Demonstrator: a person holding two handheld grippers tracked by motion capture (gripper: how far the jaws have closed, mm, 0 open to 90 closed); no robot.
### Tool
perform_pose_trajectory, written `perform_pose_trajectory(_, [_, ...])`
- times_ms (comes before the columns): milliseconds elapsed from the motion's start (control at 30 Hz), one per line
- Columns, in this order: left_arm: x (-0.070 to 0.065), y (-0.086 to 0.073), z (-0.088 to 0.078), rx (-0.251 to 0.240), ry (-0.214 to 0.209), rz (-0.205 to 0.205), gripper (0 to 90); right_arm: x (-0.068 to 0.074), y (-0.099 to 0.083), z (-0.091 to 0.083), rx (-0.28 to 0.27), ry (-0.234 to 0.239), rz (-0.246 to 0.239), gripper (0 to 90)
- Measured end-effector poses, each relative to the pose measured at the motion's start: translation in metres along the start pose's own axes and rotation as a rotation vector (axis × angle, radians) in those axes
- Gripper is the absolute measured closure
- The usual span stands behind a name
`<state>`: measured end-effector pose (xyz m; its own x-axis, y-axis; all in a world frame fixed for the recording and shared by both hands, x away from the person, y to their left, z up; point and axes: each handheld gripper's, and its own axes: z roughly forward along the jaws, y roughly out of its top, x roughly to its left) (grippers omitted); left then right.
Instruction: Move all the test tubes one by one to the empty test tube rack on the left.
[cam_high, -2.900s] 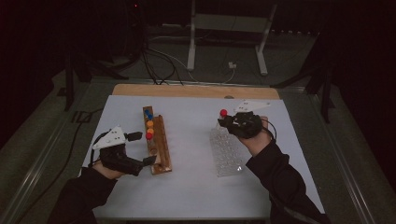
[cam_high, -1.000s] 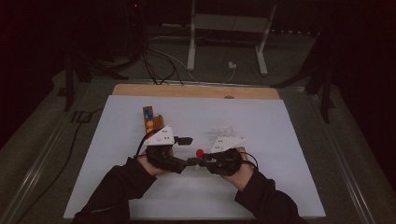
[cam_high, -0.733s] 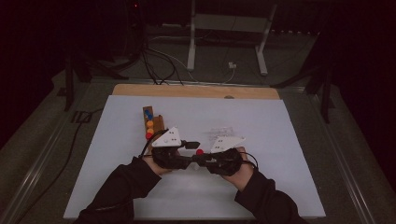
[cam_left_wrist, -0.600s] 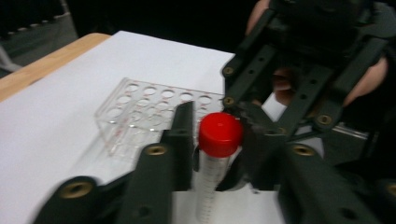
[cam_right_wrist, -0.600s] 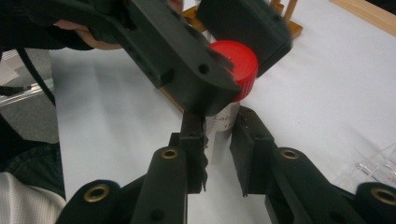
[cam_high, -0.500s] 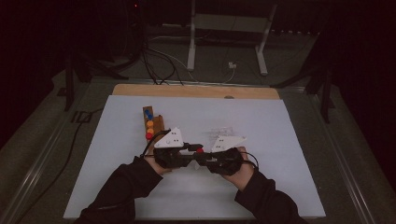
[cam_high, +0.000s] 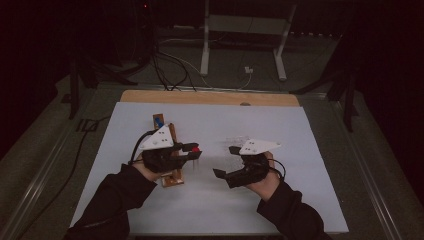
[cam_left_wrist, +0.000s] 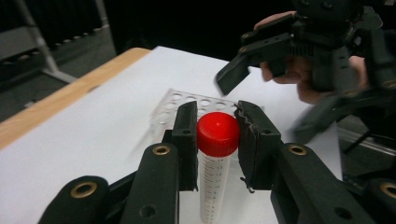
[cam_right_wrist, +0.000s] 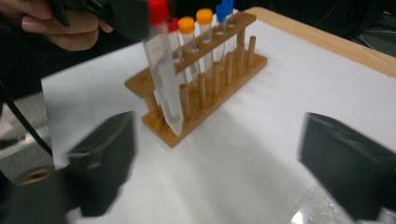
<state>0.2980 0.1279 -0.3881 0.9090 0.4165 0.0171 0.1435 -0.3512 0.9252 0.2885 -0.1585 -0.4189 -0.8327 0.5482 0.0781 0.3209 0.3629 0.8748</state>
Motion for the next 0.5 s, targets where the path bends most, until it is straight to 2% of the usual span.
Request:
perform_pose_trajectory(67, [0.003, 0.001, -0.01, -0.007, 0.022, -0.001, 71.7, -0.001, 0.0, -0.002, -0.002, 0.024, 0.007, 0.0])
perform_pose_trajectory(367, [0.015, 0.0, -0.05, -0.017, 0.128, -0.017, 71.7, 0.0, 0.001, -0.003, -0.01, 0.033, -0.003, 0.0])
perform_pose_trajectory(500, [0.019, -0.003, -0.061, -0.025, 0.158, -0.028, 71.7, 0.001, 0.001, -0.003, -0.009, 0.037, -0.008, 0.0])
